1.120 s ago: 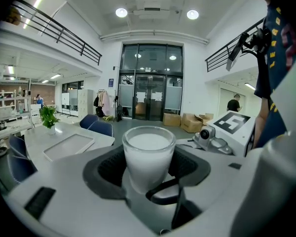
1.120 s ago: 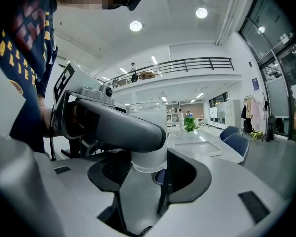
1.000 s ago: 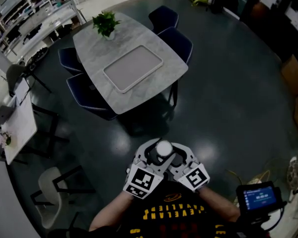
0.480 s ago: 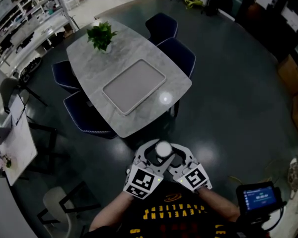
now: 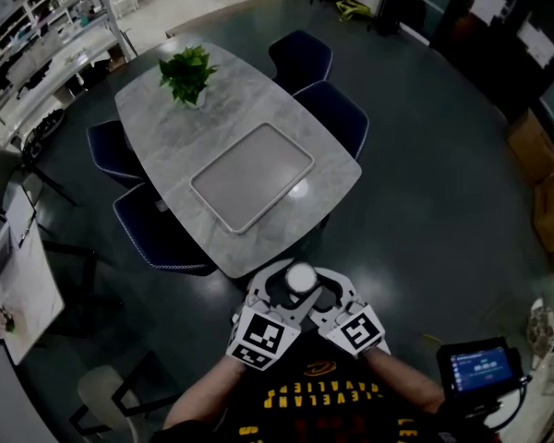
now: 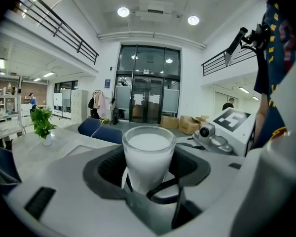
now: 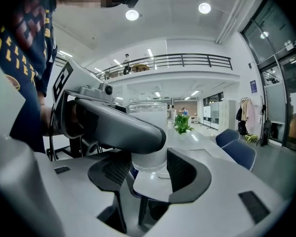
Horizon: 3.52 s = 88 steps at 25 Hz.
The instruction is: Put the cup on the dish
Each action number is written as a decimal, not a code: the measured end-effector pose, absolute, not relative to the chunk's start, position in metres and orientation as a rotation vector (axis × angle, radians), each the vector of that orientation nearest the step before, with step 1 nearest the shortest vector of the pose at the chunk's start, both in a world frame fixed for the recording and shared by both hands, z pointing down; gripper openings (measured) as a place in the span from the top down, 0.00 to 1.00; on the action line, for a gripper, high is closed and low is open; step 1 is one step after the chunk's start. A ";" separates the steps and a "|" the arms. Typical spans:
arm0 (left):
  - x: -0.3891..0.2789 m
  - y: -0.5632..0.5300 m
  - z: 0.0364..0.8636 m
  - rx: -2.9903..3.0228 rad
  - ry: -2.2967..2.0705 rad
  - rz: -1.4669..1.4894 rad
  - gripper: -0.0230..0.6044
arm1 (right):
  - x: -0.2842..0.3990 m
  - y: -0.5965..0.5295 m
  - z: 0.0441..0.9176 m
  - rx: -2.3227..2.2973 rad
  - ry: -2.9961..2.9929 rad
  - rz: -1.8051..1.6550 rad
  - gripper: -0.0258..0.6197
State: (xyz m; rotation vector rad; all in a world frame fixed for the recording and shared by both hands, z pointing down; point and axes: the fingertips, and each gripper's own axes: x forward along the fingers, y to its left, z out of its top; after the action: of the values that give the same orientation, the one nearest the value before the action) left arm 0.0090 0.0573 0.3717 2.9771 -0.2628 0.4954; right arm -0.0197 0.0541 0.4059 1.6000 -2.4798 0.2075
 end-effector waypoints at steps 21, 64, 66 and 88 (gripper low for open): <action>0.045 -0.030 0.386 2.940 -0.468 0.534 0.55 | 0.015 -0.030 0.420 1.422 -2.590 0.207 0.61; 0.144 -0.247 0.467 2.702 -0.968 0.630 0.55 | 0.119 -0.239 0.498 0.834 -2.636 0.065 0.61; 0.137 -0.255 0.477 2.699 -0.965 0.639 0.55 | 0.111 -0.250 0.504 0.828 -2.628 0.060 0.61; 0.098 -0.318 0.557 2.604 -0.914 0.801 0.55 | 0.074 -0.312 0.581 0.791 -2.489 0.201 0.61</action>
State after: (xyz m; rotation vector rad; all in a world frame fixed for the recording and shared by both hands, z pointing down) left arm 0.0984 -0.3182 0.5568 2.6043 -0.9142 0.8009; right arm 0.0736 -0.3123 0.5812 0.7911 -2.4891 0.2005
